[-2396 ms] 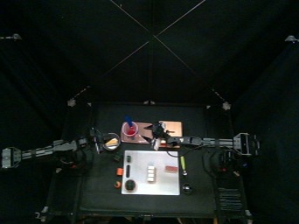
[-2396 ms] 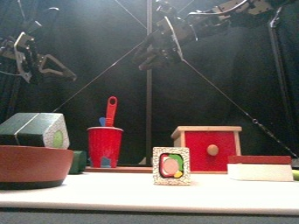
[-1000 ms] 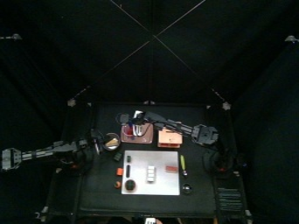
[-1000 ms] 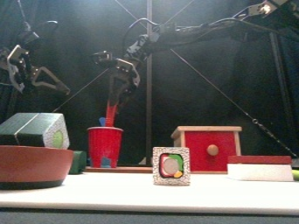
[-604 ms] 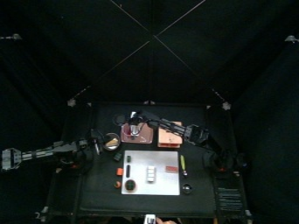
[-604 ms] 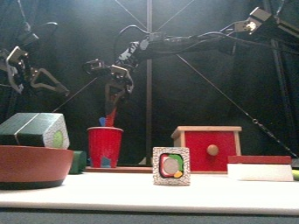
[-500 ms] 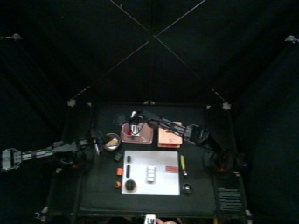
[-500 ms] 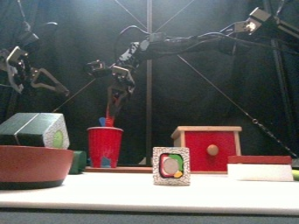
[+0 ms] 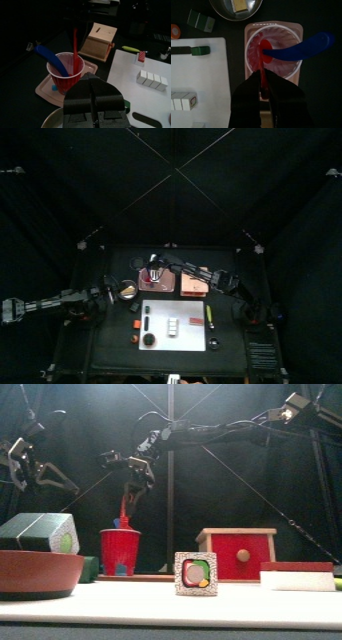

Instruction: Cut the white sushi roll

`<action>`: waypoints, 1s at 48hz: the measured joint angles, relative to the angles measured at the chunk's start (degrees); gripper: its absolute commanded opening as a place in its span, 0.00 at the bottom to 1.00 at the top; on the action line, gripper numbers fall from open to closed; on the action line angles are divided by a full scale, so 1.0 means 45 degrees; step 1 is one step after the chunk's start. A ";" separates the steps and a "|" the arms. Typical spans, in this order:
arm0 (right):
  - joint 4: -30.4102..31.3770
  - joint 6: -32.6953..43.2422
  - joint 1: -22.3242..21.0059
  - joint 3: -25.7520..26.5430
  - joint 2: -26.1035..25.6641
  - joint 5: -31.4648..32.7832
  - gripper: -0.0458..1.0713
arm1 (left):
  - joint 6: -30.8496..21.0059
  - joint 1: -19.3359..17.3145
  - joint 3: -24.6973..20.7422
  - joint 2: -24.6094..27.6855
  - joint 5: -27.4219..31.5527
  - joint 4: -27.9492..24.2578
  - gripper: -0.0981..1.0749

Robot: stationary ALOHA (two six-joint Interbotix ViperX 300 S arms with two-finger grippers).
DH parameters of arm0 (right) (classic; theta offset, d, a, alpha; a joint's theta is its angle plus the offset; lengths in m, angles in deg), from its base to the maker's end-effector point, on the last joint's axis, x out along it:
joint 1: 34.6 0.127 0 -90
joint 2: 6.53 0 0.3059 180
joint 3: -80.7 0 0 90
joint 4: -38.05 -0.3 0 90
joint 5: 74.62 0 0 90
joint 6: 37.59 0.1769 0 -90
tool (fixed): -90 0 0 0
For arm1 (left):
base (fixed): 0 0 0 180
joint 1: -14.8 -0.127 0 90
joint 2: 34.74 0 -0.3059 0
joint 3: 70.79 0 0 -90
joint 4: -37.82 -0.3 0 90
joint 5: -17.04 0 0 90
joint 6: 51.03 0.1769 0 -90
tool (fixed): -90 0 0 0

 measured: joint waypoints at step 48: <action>-0.2168 -0.0020 -0.0957 -0.9863 -0.9277 -0.5020 0.39 | 0.0039 -0.0410 -0.0508 0.0000 0.0000 -0.0020 0.09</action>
